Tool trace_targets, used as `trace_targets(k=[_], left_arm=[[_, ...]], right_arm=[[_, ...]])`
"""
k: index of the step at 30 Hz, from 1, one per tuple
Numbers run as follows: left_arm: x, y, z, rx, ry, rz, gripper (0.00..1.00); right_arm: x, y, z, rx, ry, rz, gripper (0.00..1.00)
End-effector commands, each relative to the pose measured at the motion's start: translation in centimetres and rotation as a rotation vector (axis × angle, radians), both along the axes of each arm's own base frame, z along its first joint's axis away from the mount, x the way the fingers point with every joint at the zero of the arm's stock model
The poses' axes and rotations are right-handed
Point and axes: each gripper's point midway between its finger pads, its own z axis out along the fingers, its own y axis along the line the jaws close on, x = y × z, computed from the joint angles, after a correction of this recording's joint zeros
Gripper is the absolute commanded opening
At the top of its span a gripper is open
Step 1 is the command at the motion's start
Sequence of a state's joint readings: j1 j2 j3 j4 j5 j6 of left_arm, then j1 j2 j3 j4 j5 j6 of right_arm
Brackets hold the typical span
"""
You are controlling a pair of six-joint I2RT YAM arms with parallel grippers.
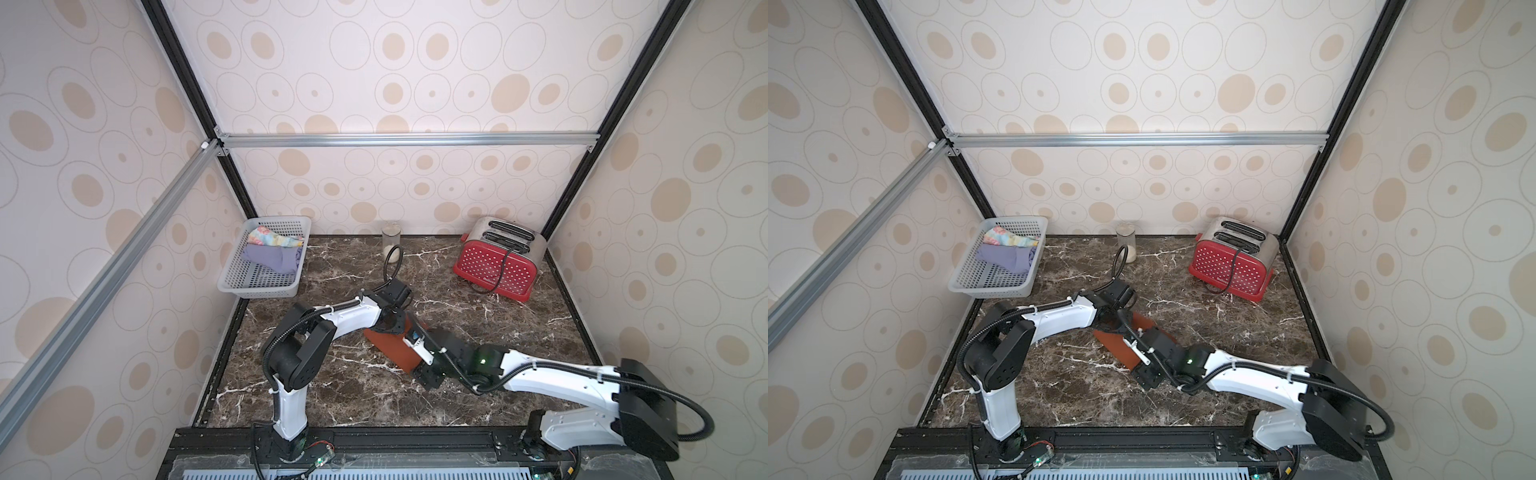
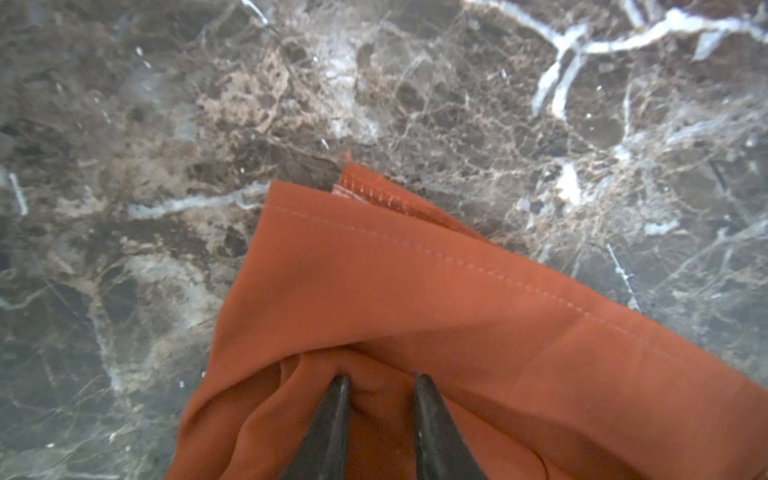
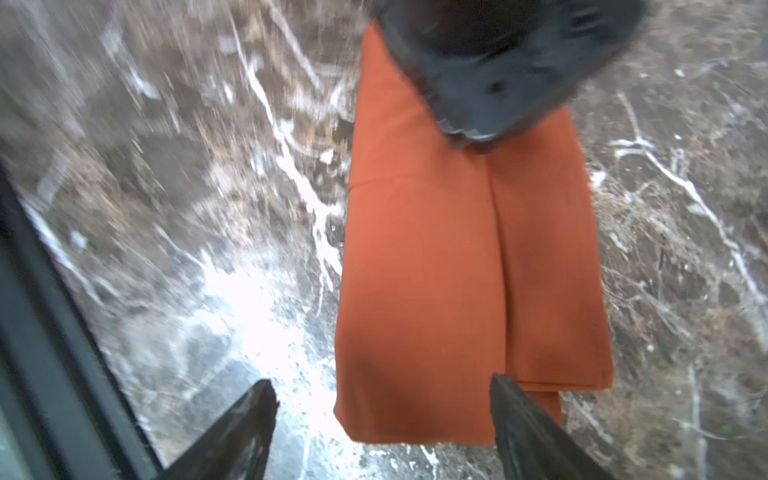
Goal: Roll up the skirts
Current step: Roll the skirt at the center of the board.
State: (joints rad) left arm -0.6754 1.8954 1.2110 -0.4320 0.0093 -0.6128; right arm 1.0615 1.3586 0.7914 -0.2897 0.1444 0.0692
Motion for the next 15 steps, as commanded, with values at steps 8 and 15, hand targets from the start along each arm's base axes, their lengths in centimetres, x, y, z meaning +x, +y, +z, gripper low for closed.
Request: trace_targets(k=[8, 15], left_arm=[[-2.9, 1.1, -3.8, 0.063, 0.164, -0.013, 0.28], [-2.1, 0.9, -2.7, -0.025, 0.189, 0.040, 0.29]], right_arm=[[1.7, -1.6, -6.0, -0.345, -0.021, -0.118, 1.00], [2.4, -3.0, -9.5, -0.255, 0.179, -0.304, 0.56]])
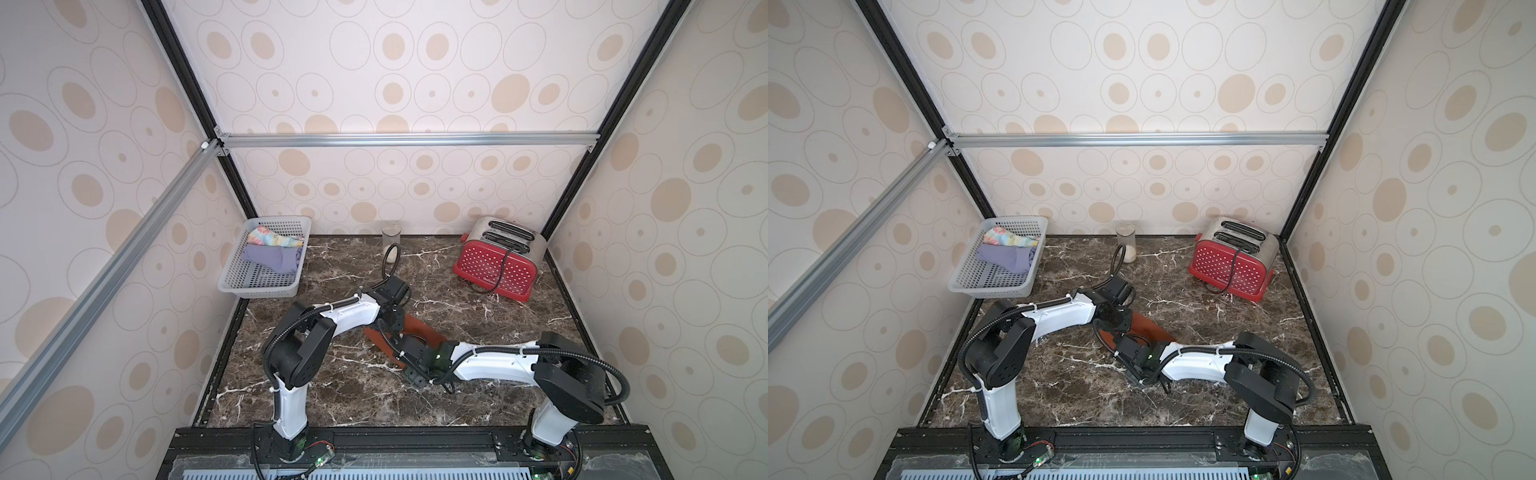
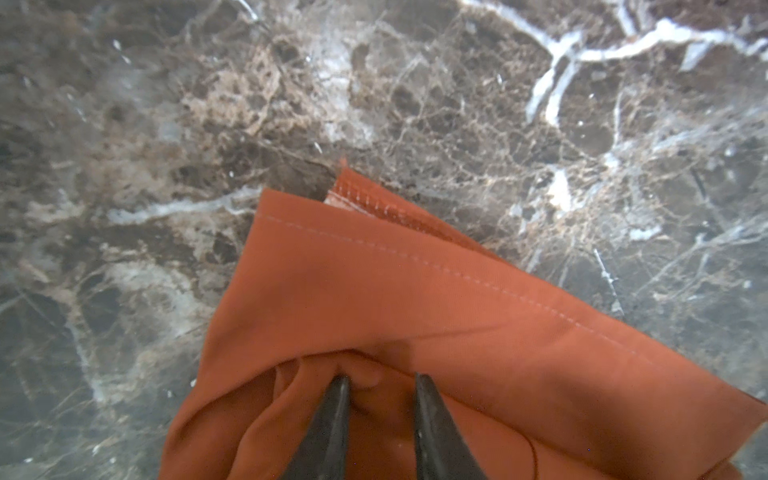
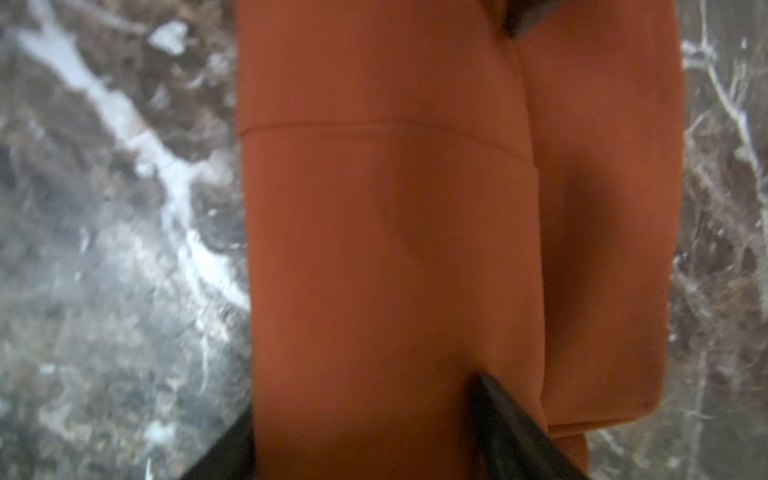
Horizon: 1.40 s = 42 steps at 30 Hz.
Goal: Roll up the skirts
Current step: Roll the skirt at the center of the board.
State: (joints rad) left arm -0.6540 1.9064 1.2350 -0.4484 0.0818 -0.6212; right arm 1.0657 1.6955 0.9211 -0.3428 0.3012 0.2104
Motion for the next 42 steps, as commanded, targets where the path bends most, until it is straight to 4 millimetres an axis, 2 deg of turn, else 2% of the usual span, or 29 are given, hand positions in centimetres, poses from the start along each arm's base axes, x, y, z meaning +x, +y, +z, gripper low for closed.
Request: trace_targets(k=[1, 4, 5, 8, 10, 12, 15, 16, 18, 21, 26, 29, 32, 42], left_arm=[[-1.8, 1.4, -2.4, 0.006, 0.143, 0.048, 0.29], [-0.7, 1.5, -0.6, -0.077, 0.127, 0.099, 0.34], [-0.4, 1.4, 0.3, -0.107, 0.115, 0.114, 0.39], [1.1, 1.6, 4.0, -0.171, 0.037, 0.151, 0.61], [1.8, 2.5, 6.8, -0.181, -0.045, 0.176, 0.76], [2.1, 3.7, 9.4, -0.176, -0.133, 0.205, 0.86], [1.7, 5.0, 11.6, -0.202, -0.235, 0.238, 0.88], [1.4, 5.3, 11.8, -0.213, -0.254, 0.246, 0.88], [0.7, 5.9, 11.5, -0.218, -0.277, 0.258, 0.86], [-0.3, 5.4, 10.1, -0.203, -0.270, 0.221, 0.81], [-1.8, 0.7, 7.8, -0.188, -0.196, 0.096, 0.68], [-1.8, -1.4, 7.1, -0.198, -0.162, 0.065, 0.60], [-2.0, -2.7, 6.2, -0.175, -0.140, 0.047, 0.56], [-0.2, -3.2, 3.0, -0.041, -0.061, 0.099, 0.53]], right_arm=[[-0.1, -2.7, -2.7, 0.013, 0.132, -0.149, 0.51], [-0.1, -2.5, -2.4, 0.116, 0.208, -0.192, 0.37], [-0.1, -2.3, -2.3, 0.157, 0.244, -0.205, 0.33], [-0.1, -1.8, -1.8, 0.319, 0.370, -0.249, 0.21], [-0.1, -1.3, -1.0, 0.438, 0.450, -0.267, 0.16], [0.1, -0.8, 0.0, 0.560, 0.534, -0.286, 0.12], [0.7, -0.8, 1.2, 0.708, 0.634, -0.325, 0.00], [0.9, -0.8, 1.4, 0.750, 0.668, -0.334, 0.00], [1.4, -1.0, 1.9, 0.827, 0.731, -0.354, 0.00], [1.6, -1.2, 2.1, 0.875, 0.817, -0.375, 0.00], [2.0, -1.5, 1.0, 0.879, 0.940, -0.426, 0.00], [2.0, -1.8, 0.3, 0.856, 0.978, -0.445, 0.00], [2.1, -1.8, -0.1, 0.838, 1.007, -0.455, 0.00], [2.9, -2.5, -0.9, 0.781, 1.031, -0.486, 0.00]])
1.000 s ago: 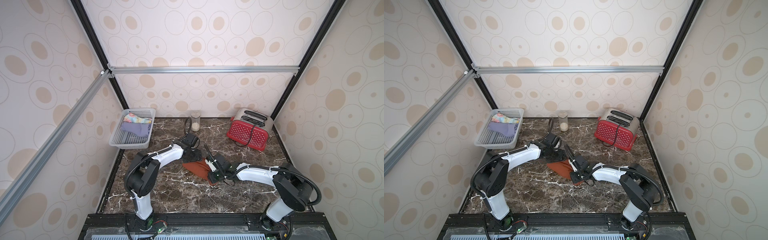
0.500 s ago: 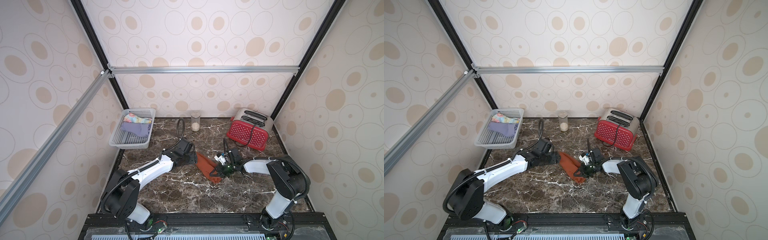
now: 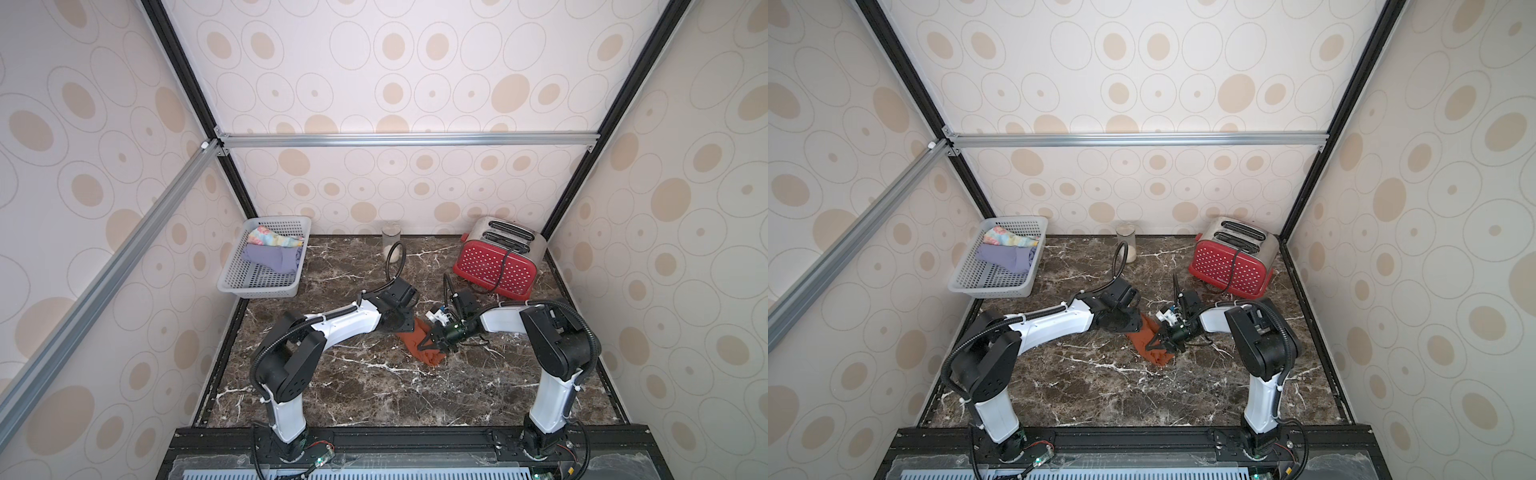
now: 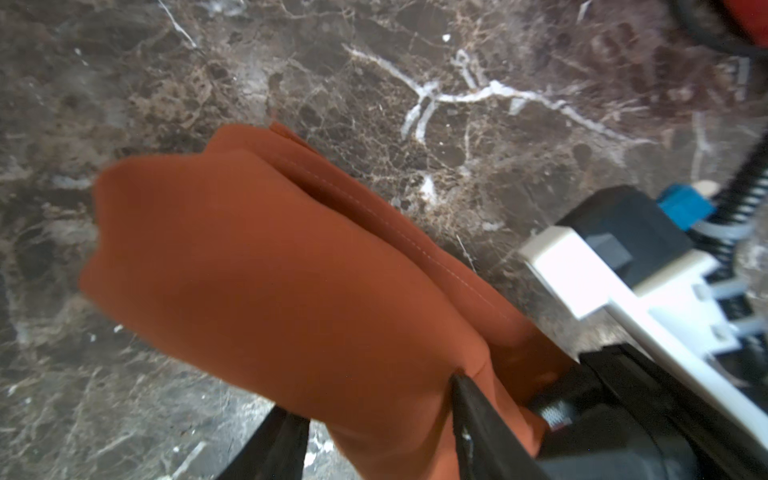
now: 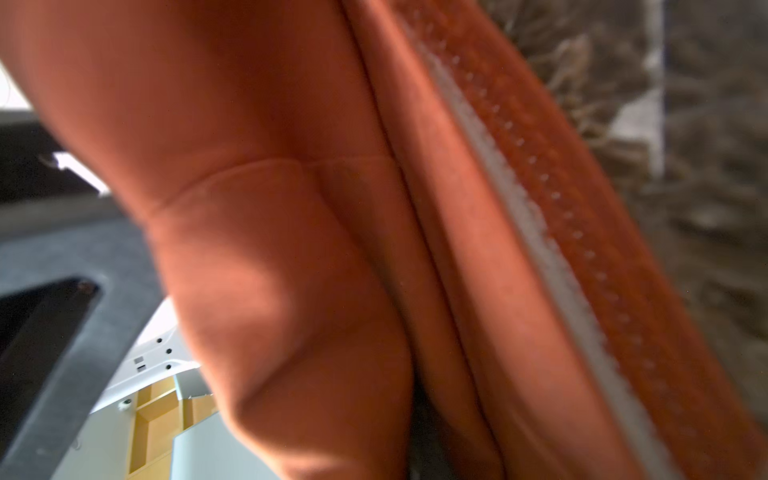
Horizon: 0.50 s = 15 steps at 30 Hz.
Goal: Roll up the skirts
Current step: Roll the skirt at the center of the board.
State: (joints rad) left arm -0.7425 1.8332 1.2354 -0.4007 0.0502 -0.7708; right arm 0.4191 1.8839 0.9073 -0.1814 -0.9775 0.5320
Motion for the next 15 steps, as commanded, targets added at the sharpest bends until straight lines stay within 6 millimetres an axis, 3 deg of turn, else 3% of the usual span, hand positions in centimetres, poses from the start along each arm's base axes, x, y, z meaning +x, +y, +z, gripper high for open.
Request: trace_targets(k=[1, 3, 7, 12, 15], left_arm=[[0.8, 0.6, -0.9, 0.090, 0.023, 0.047, 0.53], [1.1, 1.0, -1.7, 0.124, 0.027, 0.061, 0.53], [1.3, 1.3, -3.9, 0.170, 0.073, 0.068, 0.52], [1.2, 1.9, -6.2, 0.195, 0.120, 0.092, 0.52], [1.1, 2.1, -6.9, 0.193, 0.139, 0.098, 0.52]], right_arm=[[-0.9, -1.0, -1.8, -0.083, 0.056, 0.018, 0.01], [-0.8, -1.1, -1.8, -0.097, 0.054, 0.026, 0.04], [-0.3, -1.4, -1.4, -0.109, 0.032, 0.014, 0.24], [0.4, -2.0, 0.6, -0.149, -0.063, -0.012, 0.42], [0.6, -2.9, 1.6, -0.177, -0.116, -0.059, 0.48]])
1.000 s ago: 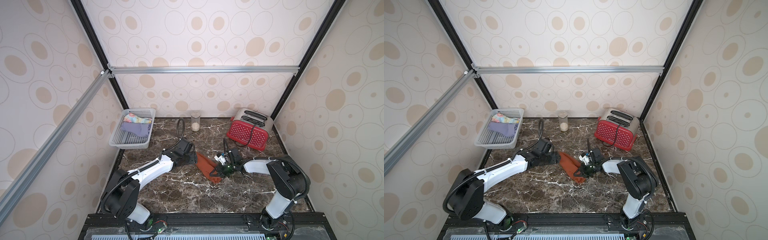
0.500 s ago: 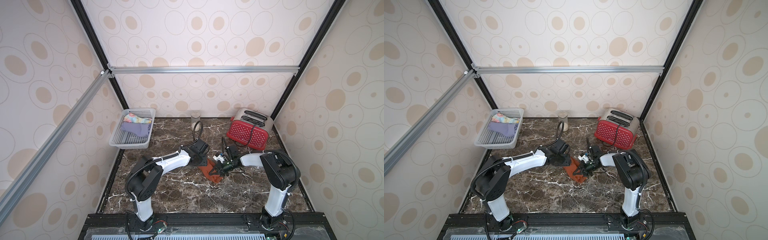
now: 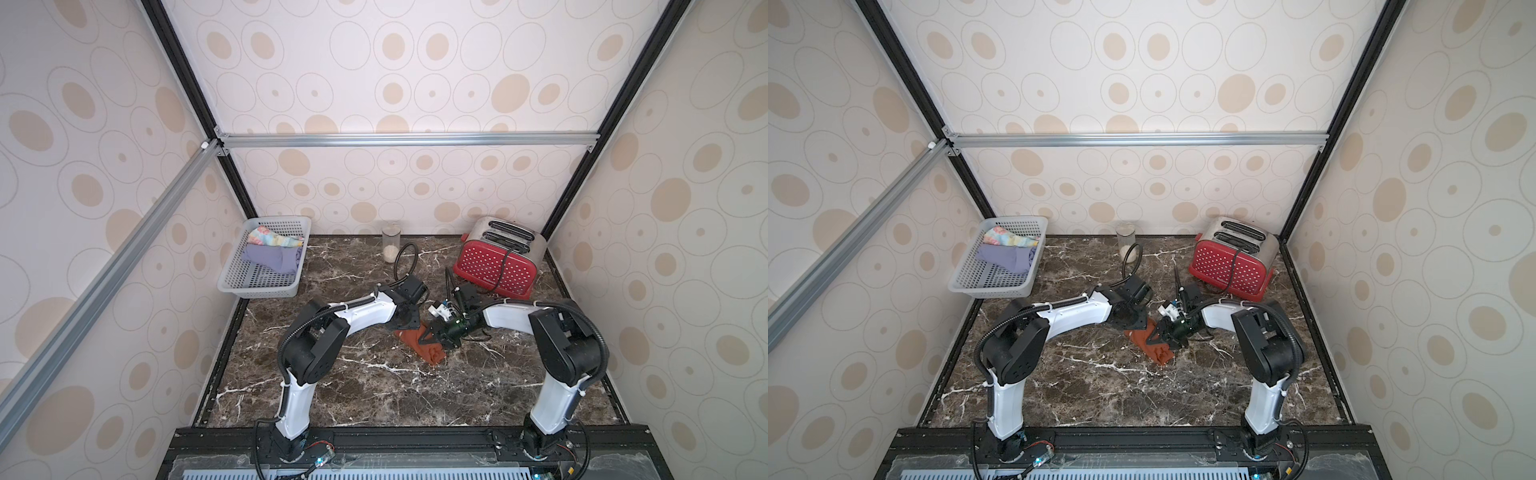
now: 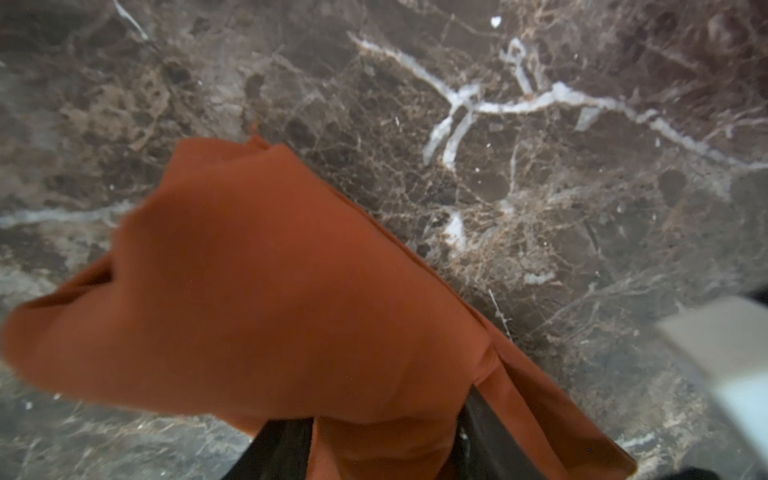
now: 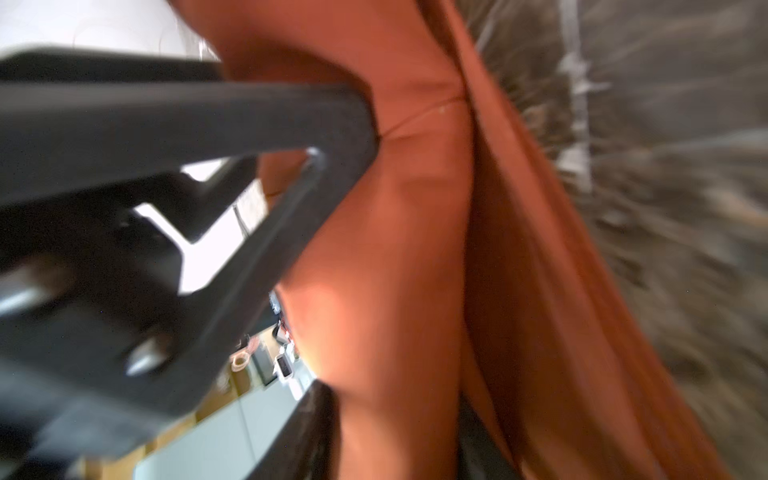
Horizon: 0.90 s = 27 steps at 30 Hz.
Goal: Roll up the skirts
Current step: Roll the skirt at the center of the board.
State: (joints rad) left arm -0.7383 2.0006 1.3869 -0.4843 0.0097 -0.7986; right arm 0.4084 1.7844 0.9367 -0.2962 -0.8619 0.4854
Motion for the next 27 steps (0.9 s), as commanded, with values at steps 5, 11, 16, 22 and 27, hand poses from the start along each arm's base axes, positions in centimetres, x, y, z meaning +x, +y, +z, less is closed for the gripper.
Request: trace_targets(k=[5, 11, 16, 22, 27], left_arm=[[-0.8, 2.5, -3.9, 0.106, 0.083, 0.049, 0.52], [-0.7, 2.2, -3.8, 0.095, 0.092, 0.047, 0.52], [-0.7, 2.1, -3.3, 0.087, 0.084, 0.039, 0.52], [-0.7, 2.0, -2.9, 0.079, 0.082, 0.038, 0.52], [-0.7, 2.0, -2.7, 0.073, 0.085, 0.043, 0.53]], right_arm=[[0.4, -5.1, 0.4, -0.198, -0.136, -0.180, 0.52], [0.4, -7.7, 4.9, -0.310, -0.521, -0.298, 0.68], [-0.4, -6.0, 8.3, -0.290, -0.728, -0.298, 0.70], [0.6, -2.5, 6.6, -0.319, -0.584, -0.185, 0.54], [1.2, -0.8, 3.6, -0.385, -0.517, -0.148, 0.45]])
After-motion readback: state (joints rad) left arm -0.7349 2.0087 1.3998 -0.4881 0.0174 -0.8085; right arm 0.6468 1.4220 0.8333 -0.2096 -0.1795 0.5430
